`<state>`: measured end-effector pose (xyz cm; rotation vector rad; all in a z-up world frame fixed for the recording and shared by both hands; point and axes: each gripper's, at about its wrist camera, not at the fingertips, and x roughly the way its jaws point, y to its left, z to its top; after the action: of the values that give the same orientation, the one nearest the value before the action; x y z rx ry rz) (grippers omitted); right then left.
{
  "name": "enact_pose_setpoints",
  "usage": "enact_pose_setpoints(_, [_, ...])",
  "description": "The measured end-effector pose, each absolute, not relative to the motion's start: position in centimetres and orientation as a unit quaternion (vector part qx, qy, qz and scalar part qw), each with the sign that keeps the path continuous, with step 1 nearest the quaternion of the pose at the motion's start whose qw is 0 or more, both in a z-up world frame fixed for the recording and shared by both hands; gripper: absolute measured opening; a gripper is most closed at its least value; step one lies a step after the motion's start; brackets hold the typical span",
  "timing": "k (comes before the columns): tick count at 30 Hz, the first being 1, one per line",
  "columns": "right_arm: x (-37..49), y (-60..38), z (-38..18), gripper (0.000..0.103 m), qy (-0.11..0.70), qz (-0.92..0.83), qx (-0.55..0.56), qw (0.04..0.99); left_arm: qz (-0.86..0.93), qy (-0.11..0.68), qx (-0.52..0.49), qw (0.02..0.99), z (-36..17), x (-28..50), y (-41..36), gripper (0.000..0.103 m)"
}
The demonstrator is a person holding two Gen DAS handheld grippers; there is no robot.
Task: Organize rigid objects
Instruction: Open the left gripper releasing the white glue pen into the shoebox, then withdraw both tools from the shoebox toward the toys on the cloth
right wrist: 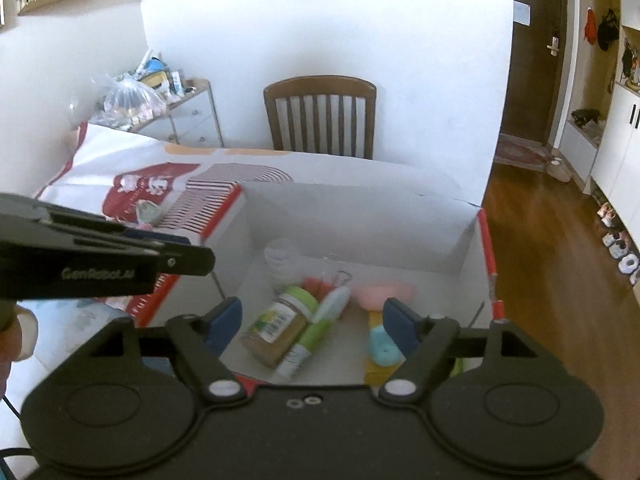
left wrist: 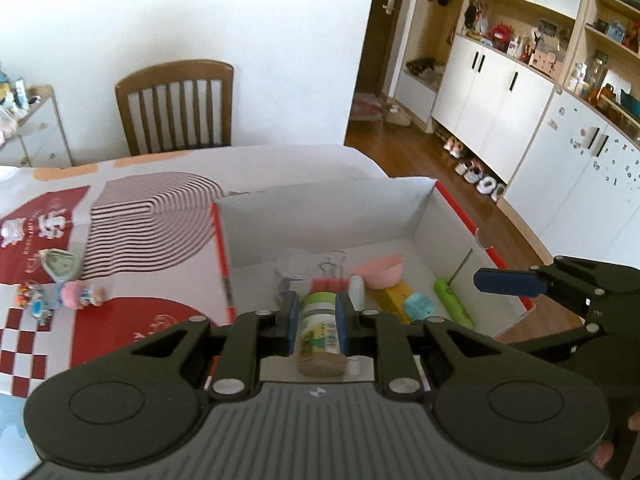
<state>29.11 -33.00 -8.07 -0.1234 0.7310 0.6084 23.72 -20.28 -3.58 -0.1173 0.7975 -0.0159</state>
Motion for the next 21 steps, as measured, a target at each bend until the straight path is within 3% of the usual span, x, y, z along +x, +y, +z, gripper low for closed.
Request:
enact_pose_setpoints(6, [27.9,-30.8,-7.6,0.082,0.349,0.315,-0.060,0.881,0.009,0.375,-0.065,0.925,-3.2,21.4,-17.9,0.019])
enact_pose_setpoints(9, [27.2,-29.3,-7.2,0.085,0.345,0.327,-0.063,0.877,0.019,0.369,-0.074,0.926,-3.0,20.2,-16.0,0.031])
enact_pose_setpoints(10, [26.9,-28.8,-7.1,0.086,0.343,0.330,-0.064,0.877,0.020,0.365,-0.076,0.928,-3.0,19.9,-15.4,0.038])
enact_pose_setpoints(11, [26.6,-28.3,-6.9,0.087,0.341,0.334,-0.065,0.876,0.022,0.362,-0.078,0.929,-2.9,19.5,-14.8,0.054])
enact_pose_setpoints(13, [26.2,-27.3,-6.7,0.088,0.338,0.339,-0.068,0.875,0.029,0.352,-0.079,0.932,-2.8,18.6,-13.6,0.070])
enact_pose_setpoints(21, [24.4,-22.9,-6.2,0.094,0.335,0.349,-0.071,0.873,0.040,0.340,-0.068,0.937,-2.8,16.4,-8.4,0.070])
